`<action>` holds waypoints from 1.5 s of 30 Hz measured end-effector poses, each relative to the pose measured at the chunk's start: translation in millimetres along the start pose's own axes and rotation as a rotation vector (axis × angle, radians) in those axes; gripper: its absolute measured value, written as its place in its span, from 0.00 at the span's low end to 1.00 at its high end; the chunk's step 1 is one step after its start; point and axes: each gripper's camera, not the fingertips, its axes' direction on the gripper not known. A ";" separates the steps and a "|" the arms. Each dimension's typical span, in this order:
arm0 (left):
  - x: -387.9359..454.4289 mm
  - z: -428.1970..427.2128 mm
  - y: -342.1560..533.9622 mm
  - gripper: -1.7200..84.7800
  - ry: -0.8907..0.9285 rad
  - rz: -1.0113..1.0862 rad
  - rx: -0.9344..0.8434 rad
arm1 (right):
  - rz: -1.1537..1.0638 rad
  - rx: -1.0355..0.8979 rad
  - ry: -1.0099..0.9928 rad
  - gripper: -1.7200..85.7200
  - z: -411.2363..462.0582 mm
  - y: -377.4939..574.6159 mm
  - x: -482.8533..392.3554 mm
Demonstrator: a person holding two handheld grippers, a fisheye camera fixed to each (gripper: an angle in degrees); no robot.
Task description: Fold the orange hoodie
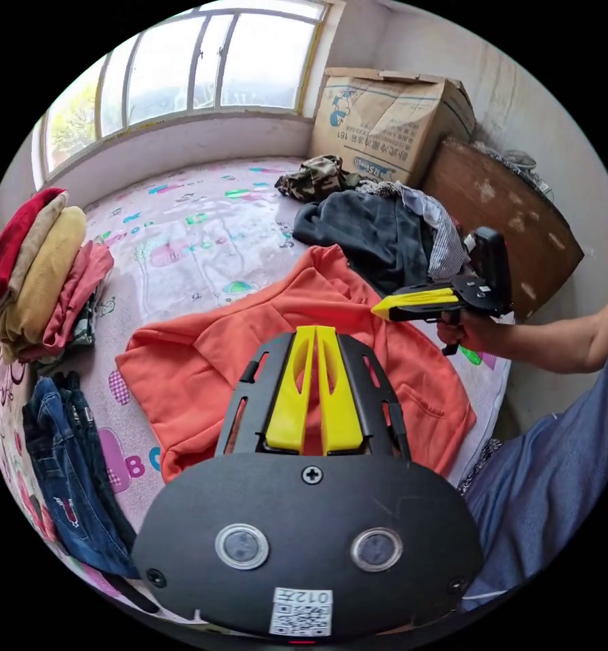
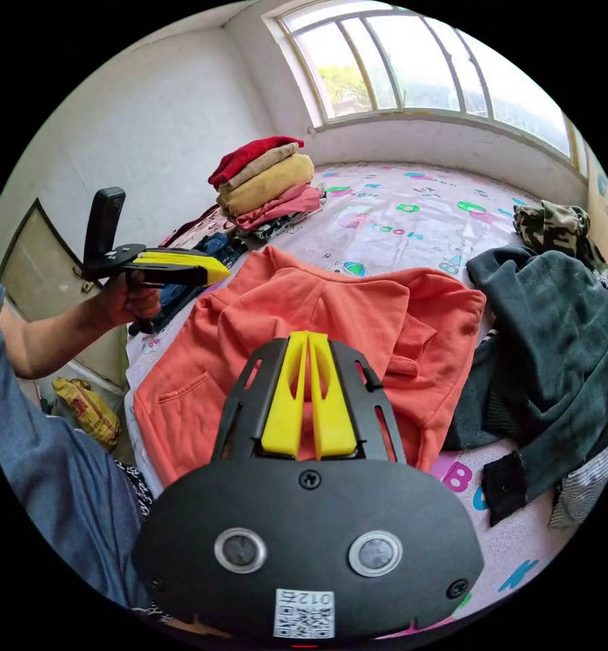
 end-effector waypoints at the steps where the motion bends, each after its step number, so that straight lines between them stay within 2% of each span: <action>1: -1.0 16.7 -4.0 0.02 0.026 -0.009 -0.036 | 0.007 -0.016 -0.025 0.02 5.4 -2.4 -4.6; 3: 1.8 48.2 -3.5 0.02 0.051 0.017 -0.132 | 0.003 -0.073 -0.077 0.02 19.7 -3.7 -11.0; 5: 3.7 89.9 13.7 0.02 -0.089 0.038 -0.335 | 0.004 -0.193 -0.014 0.02 42.7 4.5 -15.5; 7: -1.6 110.0 36.7 0.02 -0.135 0.036 -0.427 | 0.017 -0.305 0.029 0.02 60.3 15.3 -13.0; 10: -19.8 100.2 62.0 0.02 -0.030 -0.081 -0.345 | 0.057 -0.297 -0.009 0.02 47.2 19.3 -9.5; 13: -34.6 57.8 72.8 0.02 0.032 -0.137 -0.183 | 0.012 -0.182 -0.044 0.02 -3.2 14.2 -15.6; 17: -67.2 14.4 100.4 0.02 -0.086 -0.224 -0.073 | 0.077 -0.033 -0.030 0.02 -63.7 19.1 8.2; 22: -131.7 22.7 161.9 0.02 -0.204 -0.502 -0.169 | 0.232 -0.047 -0.026 0.03 -69.9 35.3 62.8; 25: -156.7 44.9 200.8 0.02 -0.112 -0.587 -0.285 | 0.230 -0.211 0.027 0.02 -43.0 47.8 74.1; 27: -161.3 40.0 214.5 0.02 -0.097 -0.604 -0.227 | 0.199 -0.252 0.062 0.02 -40.2 54.2 73.4; 31: -158.3 -0.8 232.7 0.02 -0.130 -0.564 -0.112 | 0.229 -0.110 0.062 0.02 -105.8 65.2 78.0; 33: -158.6 -24.5 250.3 0.02 -0.138 -0.594 -0.094 | 0.213 -0.100 0.065 0.03 -142.8 79.6 76.0; 37: -155.6 -54.6 319.1 0.05 -0.180 -0.710 -0.233 | 0.254 -0.236 0.066 0.04 -200.2 160.8 70.1; 40: -147.8 -62.1 372.2 0.08 -0.096 -0.764 -0.298 | 0.360 -0.308 0.033 0.06 -225.5 239.4 64.8; 45: -145.5 -63.8 437.1 0.11 0.009 -0.819 -0.326 | 0.597 -0.254 -0.050 0.11 -256.0 345.4 77.5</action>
